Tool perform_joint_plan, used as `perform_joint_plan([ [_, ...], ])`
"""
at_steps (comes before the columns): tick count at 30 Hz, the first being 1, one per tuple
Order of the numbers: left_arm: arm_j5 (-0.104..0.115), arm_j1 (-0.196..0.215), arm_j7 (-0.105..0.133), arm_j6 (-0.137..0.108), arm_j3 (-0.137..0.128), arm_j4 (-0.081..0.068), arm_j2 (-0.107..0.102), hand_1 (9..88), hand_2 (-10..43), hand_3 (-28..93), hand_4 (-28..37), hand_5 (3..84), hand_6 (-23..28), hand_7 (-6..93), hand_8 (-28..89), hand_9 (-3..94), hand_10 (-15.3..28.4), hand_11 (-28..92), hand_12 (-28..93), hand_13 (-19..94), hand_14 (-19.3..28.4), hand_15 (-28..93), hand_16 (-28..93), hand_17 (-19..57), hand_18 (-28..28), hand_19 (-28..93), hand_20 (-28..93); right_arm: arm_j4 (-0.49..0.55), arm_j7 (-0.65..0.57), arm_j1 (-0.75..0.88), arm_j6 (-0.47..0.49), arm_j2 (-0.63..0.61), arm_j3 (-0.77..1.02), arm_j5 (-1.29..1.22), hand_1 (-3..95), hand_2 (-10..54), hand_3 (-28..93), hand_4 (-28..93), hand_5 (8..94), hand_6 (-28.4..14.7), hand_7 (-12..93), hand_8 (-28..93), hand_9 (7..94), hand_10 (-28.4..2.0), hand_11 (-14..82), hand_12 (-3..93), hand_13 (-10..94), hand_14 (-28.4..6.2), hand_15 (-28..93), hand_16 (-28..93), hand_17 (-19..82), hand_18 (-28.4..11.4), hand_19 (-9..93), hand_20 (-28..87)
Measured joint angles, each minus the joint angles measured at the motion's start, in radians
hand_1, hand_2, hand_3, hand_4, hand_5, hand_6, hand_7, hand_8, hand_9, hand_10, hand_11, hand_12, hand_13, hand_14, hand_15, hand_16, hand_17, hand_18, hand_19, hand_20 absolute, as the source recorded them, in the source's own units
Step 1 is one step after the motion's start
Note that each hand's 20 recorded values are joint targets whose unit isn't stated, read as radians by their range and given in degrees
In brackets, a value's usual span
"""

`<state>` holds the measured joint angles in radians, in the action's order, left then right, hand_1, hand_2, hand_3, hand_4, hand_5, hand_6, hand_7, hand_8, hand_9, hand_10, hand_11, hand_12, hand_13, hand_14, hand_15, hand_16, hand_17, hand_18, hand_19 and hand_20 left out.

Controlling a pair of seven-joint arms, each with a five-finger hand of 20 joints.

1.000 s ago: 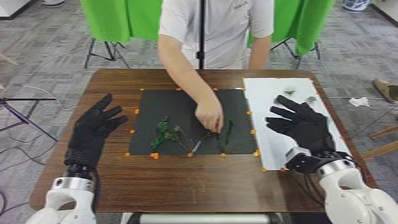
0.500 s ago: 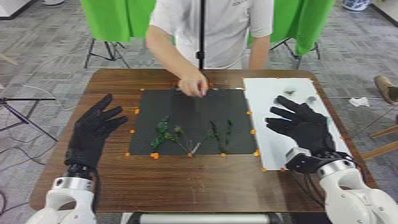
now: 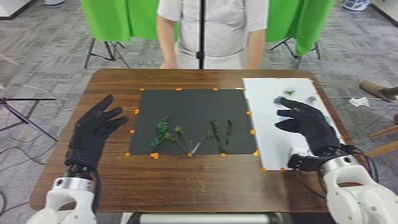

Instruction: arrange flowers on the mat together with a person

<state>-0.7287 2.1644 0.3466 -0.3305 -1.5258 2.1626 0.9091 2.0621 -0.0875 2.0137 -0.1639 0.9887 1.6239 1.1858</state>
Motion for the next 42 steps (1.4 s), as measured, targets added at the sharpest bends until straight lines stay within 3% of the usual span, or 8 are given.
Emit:
perform_joint_plan([
  [8,-0.002,0.000,0.000,0.000,0.000,0.001,0.000,25.5,6.0,78,-26.0,37.0,5.5,11.1,-9,37.2,18.0,24,10,29,27.1,52,-8,-7.5,25.9,50,20,-0.030,-0.241,-0.135,-0.044,-0.140,-0.074,0.358,32.0,-6.6,80,-25,49.7,1.9,23,-15,55.0,-14.7,45.4,20.0,56,-13.2,68,13,21,-25.8,71,22],
  [13,-0.002,0.000,0.000,0.000,0.000,0.001,0.001,25.5,6.0,78,-26.0,36.9,5.6,11.3,-9,37.2,18.2,24,10,29,27.2,52,-8,-7.5,26.0,50,20,-0.060,-0.370,-0.228,-0.044,-0.207,-0.158,0.606,34.1,-8.0,78,-24,51.1,2.0,22,-15,58.2,-14.7,50.9,20.2,60,-12.5,69,14,24,-25.2,73,22],
  [22,-0.002,-0.012,0.002,-0.001,0.003,0.001,0.001,25.5,5.9,78,-25.9,36.9,5.6,11.3,-9,37.2,18.2,24,10,29,27.2,52,-8,-7.5,26.0,51,20,-0.167,-0.481,-0.389,-0.002,-0.244,-0.366,0.866,35.5,-9.3,77,-24,53.1,2.1,23,-14,60.8,-14.9,50.4,19.4,62,-12.1,69,15,25,-25.0,74,21],
  [34,-0.001,-0.029,0.003,-0.001,0.008,0.000,-0.001,25.6,5.9,79,-25.9,36.7,5.5,11.4,-9,37.2,18.2,24,10,29,27.2,52,-8,-7.5,26.0,51,20,-0.289,-0.561,-0.552,0.093,-0.250,-0.557,0.970,37.3,-9.5,75,-24,55.6,2.3,24,-14,65.0,-14.6,46.9,18.7,65,-11.7,66,15,26,-25.1,75,20],
  [37,-0.001,-0.034,0.001,-0.001,0.009,0.000,-0.001,25.6,5.9,79,-25.9,36.7,5.6,11.4,-9,37.2,18.1,24,10,29,27.2,52,-8,-7.5,26.0,51,20,-0.307,-0.573,-0.565,0.123,-0.248,-0.566,0.998,39.7,-9.5,75,-24,58.0,3.0,24,-15,68.2,-13.7,44.4,18.8,67,-10.9,64,16,26,-24.7,75,20],
  [40,-0.002,-0.037,0.001,0.000,0.009,0.000,-0.001,25.6,5.9,79,-25.9,36.7,5.5,11.4,-9,37.2,18.1,24,10,29,27.2,52,-8,-7.5,26.0,51,20,-0.318,-0.575,-0.567,0.129,-0.248,-0.574,1.022,44.1,-9.5,73,-27,60.4,3.1,25,-14,72.3,-11.2,37.4,24.8,70,-9.4,61,17,27,-24.2,75,20],
  [42,-0.002,-0.037,0.000,0.000,0.008,0.000,-0.001,25.6,5.9,79,-25.9,36.7,5.5,11.5,-9,37.2,18.1,24,10,29,27.2,52,-8,-7.5,26.0,51,20,-0.325,-0.576,-0.568,0.127,-0.249,-0.586,1.040,48.6,-9.5,70,-28,62.5,3.0,27,-6,76.8,-9.0,30.4,30.5,73,-8.2,59,18,28,-23.6,75,20],
])
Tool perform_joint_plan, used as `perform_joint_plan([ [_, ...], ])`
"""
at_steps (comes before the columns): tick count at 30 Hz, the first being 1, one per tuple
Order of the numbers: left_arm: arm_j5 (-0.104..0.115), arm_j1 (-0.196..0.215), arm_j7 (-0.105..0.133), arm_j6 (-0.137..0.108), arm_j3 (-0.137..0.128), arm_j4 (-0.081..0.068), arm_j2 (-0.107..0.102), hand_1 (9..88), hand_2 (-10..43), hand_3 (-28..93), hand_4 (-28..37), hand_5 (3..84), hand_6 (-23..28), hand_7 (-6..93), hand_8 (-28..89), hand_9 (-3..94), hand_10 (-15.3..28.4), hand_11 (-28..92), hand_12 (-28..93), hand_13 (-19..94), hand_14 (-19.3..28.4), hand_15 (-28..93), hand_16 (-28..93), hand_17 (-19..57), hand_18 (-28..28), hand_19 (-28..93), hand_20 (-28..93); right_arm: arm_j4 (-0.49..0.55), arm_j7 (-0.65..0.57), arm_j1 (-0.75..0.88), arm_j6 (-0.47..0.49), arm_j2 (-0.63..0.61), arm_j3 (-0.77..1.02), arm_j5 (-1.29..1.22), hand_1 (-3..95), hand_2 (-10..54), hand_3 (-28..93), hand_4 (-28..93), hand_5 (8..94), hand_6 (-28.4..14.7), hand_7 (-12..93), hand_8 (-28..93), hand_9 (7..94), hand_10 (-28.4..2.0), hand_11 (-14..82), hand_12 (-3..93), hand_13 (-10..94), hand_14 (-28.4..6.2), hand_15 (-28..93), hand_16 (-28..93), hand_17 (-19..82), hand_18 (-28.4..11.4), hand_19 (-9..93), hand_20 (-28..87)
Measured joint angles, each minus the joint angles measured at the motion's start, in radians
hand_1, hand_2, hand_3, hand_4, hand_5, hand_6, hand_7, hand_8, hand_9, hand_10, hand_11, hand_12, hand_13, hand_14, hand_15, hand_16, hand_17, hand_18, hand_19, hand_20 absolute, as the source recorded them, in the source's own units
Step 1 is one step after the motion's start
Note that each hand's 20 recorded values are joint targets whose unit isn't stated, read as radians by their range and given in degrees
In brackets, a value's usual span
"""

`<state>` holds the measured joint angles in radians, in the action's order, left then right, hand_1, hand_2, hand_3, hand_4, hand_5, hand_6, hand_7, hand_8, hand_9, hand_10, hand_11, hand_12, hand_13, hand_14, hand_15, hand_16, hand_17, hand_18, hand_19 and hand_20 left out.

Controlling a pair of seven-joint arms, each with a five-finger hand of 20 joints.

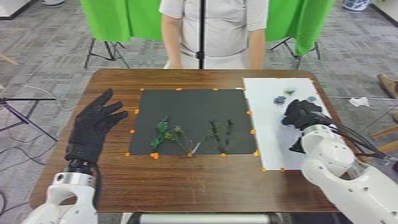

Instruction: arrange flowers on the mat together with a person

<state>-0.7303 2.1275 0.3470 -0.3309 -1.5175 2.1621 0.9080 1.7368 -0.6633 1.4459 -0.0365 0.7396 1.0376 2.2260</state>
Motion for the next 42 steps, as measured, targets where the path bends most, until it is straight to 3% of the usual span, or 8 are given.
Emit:
perform_joint_plan([
  [4,0.000,-0.001,0.000,0.000,0.000,0.000,0.000,25.6,5.9,79,-25.9,36.6,5.5,11.5,-9,37.2,18.1,24,10,29,27.2,52,-8,-7.5,25.9,51,20,-0.012,0.000,-0.011,-0.037,-0.002,-0.042,0.063,55.3,-9.5,64,-28,68.6,3.0,31,-3,85.0,-5.9,20.6,37.4,78,-5.3,55,23,30,-22.0,76,21],
  [7,0.001,-0.003,0.001,0.000,0.000,0.000,0.000,25.7,5.9,79,-25.9,36.7,5.6,11.4,-9,37.2,18.1,24,10,29,27.2,52,-8,-7.5,25.9,51,20,-0.025,0.000,-0.025,-0.081,-0.004,-0.085,0.109,57.9,-9.5,63,-28,74.6,3.5,32,-1,88.8,-4.4,20.2,37.9,81,-4.2,53,24,31,-21.1,76,22],
  [18,0.001,-0.006,0.002,-0.001,0.001,0.000,-0.003,25.7,6.0,78,-25.9,36.5,5.5,11.6,-9,37.3,18.1,24,10,29,27.2,52,-8,-7.4,25.9,51,20,-0.030,0.015,-0.006,-0.172,-0.002,-0.089,0.144,59.5,-9.5,64,-28,80.3,3.3,29,1,91.8,-4.3,20.9,38.3,84,-3.8,53,24,32,-19.3,77,22],
  [23,0.002,-0.004,0.004,-0.002,-0.001,0.001,-0.008,25.6,5.9,78,-25.9,36.6,5.5,11.7,-9,37.2,18.1,24,10,29,27.2,52,-8,-7.3,26.0,52,20,0.054,0.056,0.006,-0.198,-0.001,-0.082,0.140,59.3,-9.5,65,-28,80.6,3.1,29,2,91.8,-4.8,21.0,39.2,84,-4.2,54,25,31,-18.5,77,22],
  [27,0.002,0.001,0.009,-0.004,-0.003,0.002,-0.011,25.6,5.9,78,-26.0,36.6,5.5,11.7,-9,37.3,18.1,24,10,29,27.2,52,-8,-7.3,26.1,52,21,0.127,0.143,-0.066,-0.209,0.017,-0.175,0.123,58.6,-9.5,66,-28,80.4,3.1,29,2,90.6,-5.5,21.9,40.2,82,-4.6,56,25,30,-18.2,77,22],
  [34,0.007,0.009,0.044,-0.014,-0.004,0.005,-0.024,25.7,6.1,78,-26.0,36.7,5.5,11.6,-9,37.3,18.1,24,10,29,27.4,53,-8,-7.1,26.2,52,21,0.096,0.257,-0.274,-0.189,0.206,-0.384,0.113,58.1,-9.5,66,-28,80.1,3.3,29,2,89.9,-5.6,23.4,40.6,81,-4.8,58,25,29,-18.2,77,22],
  [38,0.004,-0.015,0.040,-0.011,0.009,-0.001,-0.025,25.7,6.1,78,-25.9,36.8,5.6,11.7,-9,37.5,18.2,24,10,29,27.4,53,-8,-7.1,26.3,52,22,0.021,0.271,-0.350,-0.163,0.339,-0.468,0.169,57.1,-9.5,68,-28,79.5,3.7,29,1,88.9,-5.7,26.0,40.5,81,-4.7,59,25,29,-18.1,77,23],
  [42,-0.006,-0.064,0.026,-0.001,0.027,-0.014,-0.018,25.6,6.0,79,-25.9,36.9,5.6,11.6,-9,37.7,18.3,24,10,29,27.4,53,-8,-7.0,26.2,52,22,-0.047,0.277,-0.394,-0.153,0.431,-0.547,0.210,57.1,-9.5,67,-28,79.0,4.4,30,0,86.7,-5.9,32.2,38.6,80,-4.7,61,24,28,-18.0,77,23],
])
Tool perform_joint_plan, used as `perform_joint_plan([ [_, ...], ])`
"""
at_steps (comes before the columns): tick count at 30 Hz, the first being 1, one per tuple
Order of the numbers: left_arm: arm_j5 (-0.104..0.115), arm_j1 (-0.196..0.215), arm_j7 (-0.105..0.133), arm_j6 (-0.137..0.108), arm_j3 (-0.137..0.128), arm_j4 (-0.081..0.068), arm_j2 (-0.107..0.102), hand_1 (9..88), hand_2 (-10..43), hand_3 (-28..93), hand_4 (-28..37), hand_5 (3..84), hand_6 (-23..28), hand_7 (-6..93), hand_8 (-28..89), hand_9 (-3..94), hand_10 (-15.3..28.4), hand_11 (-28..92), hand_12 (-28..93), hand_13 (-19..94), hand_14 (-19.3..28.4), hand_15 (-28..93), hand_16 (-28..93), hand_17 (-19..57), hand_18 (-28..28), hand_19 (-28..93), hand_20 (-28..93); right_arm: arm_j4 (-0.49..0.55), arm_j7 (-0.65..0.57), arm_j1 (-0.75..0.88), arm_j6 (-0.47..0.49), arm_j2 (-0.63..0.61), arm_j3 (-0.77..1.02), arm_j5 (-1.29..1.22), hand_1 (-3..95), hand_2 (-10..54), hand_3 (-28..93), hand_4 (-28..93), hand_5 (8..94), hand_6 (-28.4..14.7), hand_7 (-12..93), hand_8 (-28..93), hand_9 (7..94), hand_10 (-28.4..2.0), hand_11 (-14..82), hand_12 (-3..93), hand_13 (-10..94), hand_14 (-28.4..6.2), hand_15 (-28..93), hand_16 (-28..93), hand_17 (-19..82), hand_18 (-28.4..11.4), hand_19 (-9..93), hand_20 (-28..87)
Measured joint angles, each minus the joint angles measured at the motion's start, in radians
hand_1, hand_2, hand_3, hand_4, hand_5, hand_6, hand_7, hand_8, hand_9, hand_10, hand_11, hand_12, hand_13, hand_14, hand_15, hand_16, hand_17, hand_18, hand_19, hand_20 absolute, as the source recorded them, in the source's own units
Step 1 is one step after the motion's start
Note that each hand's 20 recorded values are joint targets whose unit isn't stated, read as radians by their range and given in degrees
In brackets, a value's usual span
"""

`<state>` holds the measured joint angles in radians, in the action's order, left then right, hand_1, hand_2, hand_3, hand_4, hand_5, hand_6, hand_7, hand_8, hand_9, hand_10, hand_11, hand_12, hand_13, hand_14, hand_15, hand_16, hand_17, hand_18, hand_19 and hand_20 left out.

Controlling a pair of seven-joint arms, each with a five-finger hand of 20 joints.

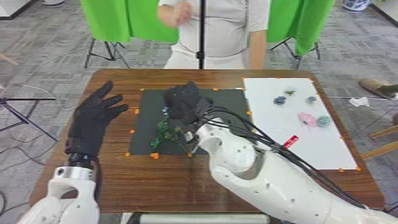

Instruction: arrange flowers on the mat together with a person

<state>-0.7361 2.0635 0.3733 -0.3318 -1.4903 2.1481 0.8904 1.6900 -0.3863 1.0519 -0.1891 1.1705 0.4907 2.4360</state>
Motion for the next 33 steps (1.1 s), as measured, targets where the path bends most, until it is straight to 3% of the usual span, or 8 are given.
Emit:
perform_joint_plan([
  [7,-0.020,-0.115,-0.030,0.031,0.042,-0.035,0.012,25.7,6.0,79,-26.0,36.9,5.6,11.6,-9,37.7,18.1,24,10,29,27.4,54,-9,-6.9,26.2,52,22,-0.085,-0.029,-0.093,-0.005,0.056,-0.207,0.017,57.4,-9.5,64,-28,79.7,4.9,27,-1,84.5,-6.3,40.5,34.7,79,-4.6,64,24,28,-17.7,77,23],
  [12,-0.032,-0.165,-0.053,0.051,0.050,-0.044,0.021,25.7,6.0,79,-26.0,36.8,5.6,11.6,-9,37.7,18.2,24,10,29,27.5,54,-9,-6.9,26.2,52,23,-0.127,-0.044,-0.103,0.000,0.085,-0.220,0.045,55.8,-9.5,62,-28,77.1,5.1,22,-2,82.0,-6.6,44.5,33.4,77,-4.8,66,25,27,-17.7,76,23],
  [19,-0.039,-0.184,-0.065,0.066,0.057,-0.049,0.025,25.7,5.9,79,-25.9,36.8,5.6,11.7,-9,37.8,18.3,24,10,29,27.5,54,-9,-6.8,26.2,52,23,-0.136,-0.046,-0.118,0.058,0.102,-0.207,0.091,51.5,-9.5,60,-28,74.0,5.4,20,-3,79.3,-7.9,47.3,31.4,75,-5.5,67,24,25,-18.3,75,24],
  [24,-0.040,-0.184,-0.068,0.072,0.056,-0.053,0.030,25.8,6.0,79,-26.0,36.8,5.7,11.7,-9,37.7,18.3,24,10,29,27.6,54,-9,-6.8,26.2,52,23,-0.136,-0.031,-0.116,0.112,0.107,-0.190,0.112,46.5,-9.5,66,-28,70.6,6.0,19,-6,77.5,-9.0,49.9,28.1,73,-6.3,68,23,24,-19.1,75,24],
  [28,-0.040,-0.184,-0.068,0.073,0.056,-0.053,0.030,25.8,6.0,79,-25.9,36.8,5.7,11.8,-9,37.6,18.3,24,10,29,27.6,54,-9,-6.8,26.2,53,23,-0.134,-0.013,-0.094,0.165,0.117,-0.145,0.133,45.1,-9.5,68,-28,68.9,6.3,18,-13,75.9,-9.3,50.6,26.6,72,-6.7,68,23,23,-19.4,75,25],
  [33,-0.040,-0.182,-0.068,0.073,0.057,-0.053,0.030,25.8,6.2,79,-25.8,36.8,5.7,11.8,-9,37.6,18.3,24,10,29,27.6,54,-9,-6.7,26.2,53,23,-0.134,-0.012,-0.088,0.170,0.117,-0.143,0.136,44.0,-9.5,69,-28,69.0,6.3,19,-14,75.8,-9.6,50.9,26.2,72,-7.0,68,22,23,-19.7,75,25],
])
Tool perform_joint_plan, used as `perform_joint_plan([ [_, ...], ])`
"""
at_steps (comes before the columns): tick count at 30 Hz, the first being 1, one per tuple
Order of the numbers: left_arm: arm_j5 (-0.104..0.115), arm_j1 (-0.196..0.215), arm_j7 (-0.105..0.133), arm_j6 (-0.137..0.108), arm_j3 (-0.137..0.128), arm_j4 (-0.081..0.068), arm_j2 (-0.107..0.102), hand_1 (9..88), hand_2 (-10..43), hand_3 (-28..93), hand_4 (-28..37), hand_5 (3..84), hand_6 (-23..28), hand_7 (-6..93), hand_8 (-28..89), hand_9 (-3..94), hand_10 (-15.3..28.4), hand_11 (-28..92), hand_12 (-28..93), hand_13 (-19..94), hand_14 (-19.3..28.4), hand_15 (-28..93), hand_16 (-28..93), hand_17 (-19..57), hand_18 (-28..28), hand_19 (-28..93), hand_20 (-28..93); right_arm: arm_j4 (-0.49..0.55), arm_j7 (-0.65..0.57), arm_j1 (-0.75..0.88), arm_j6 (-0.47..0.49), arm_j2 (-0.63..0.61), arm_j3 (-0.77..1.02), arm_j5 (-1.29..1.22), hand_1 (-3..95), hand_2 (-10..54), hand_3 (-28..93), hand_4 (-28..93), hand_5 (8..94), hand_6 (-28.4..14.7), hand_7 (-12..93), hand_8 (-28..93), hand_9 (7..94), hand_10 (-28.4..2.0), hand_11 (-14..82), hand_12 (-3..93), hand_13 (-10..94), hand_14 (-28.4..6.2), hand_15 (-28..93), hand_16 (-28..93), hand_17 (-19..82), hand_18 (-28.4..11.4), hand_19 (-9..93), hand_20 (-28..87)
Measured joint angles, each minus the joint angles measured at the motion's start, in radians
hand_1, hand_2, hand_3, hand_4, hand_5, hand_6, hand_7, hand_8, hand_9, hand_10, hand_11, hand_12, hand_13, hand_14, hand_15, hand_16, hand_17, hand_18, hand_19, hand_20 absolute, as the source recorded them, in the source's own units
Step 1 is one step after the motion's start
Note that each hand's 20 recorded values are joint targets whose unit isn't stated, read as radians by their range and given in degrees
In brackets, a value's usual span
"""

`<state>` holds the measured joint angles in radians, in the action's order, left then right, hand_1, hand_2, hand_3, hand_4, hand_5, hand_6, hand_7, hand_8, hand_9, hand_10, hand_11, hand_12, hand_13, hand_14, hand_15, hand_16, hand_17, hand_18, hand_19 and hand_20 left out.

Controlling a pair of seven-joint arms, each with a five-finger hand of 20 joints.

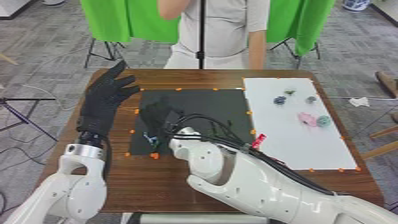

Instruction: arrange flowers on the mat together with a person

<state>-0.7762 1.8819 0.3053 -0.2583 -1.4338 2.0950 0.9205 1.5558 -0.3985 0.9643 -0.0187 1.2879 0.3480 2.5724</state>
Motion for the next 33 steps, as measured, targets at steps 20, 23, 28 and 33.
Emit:
perform_joint_plan([
  [20,0.039,0.220,0.062,-0.090,-0.122,0.073,-0.025,25.7,6.2,79,-25.7,37.1,5.7,11.8,-9,37.9,18.2,24,10,29,27.5,54,-9,-6.7,26.3,53,23,0.406,0.009,0.173,-0.178,-0.194,0.409,-0.514,35.6,-4.4,71,-24,64.1,2.9,18,-14,71.5,-12.7,32.9,16.8,65,-11.2,58,15,20,-20.1,71,22],
  [23,0.042,0.244,0.070,-0.098,-0.128,0.077,-0.025,25.7,6.2,79,-25.8,37.1,5.7,11.8,-9,37.9,18.3,24,10,29,27.5,54,-9,-6.7,26.2,53,23,0.458,0.048,0.263,-0.189,-0.240,0.584,-0.681,32.6,-1.4,73,-25,61.2,3.1,18,-14,67.1,-13.1,25.9,15.3,60,-12.6,52,13,16,-20.8,66,20],
  [28,0.044,0.268,0.075,-0.101,-0.131,0.080,-0.025,25.6,6.1,79,-25.9,37.1,5.5,11.6,-9,37.7,18.3,24,10,29,27.5,54,-9,-6.7,26.2,52,23,0.504,0.085,0.416,-0.280,-0.315,0.784,-0.929,27.3,2.5,75,-26,52.5,3.4,18,-14,56.7,-14.3,17.4,13.6,50,-15.4,42,11,10,-22.2,58,18],
  [33,0.048,0.279,0.087,-0.101,-0.129,0.079,-0.025,25.3,6.1,78,-26.3,37.0,5.3,11.0,-9,37.6,17.9,24,10,29,27.4,53,-9,-6.8,26.2,52,23,0.512,0.205,0.607,-0.106,-0.286,1.063,-1.145,22.4,5.2,76,-28,44.8,3.8,15,-13,47.2,-13.5,9.6,13.3,39,-17.3,30,13,6,-22.4,51,17],
])
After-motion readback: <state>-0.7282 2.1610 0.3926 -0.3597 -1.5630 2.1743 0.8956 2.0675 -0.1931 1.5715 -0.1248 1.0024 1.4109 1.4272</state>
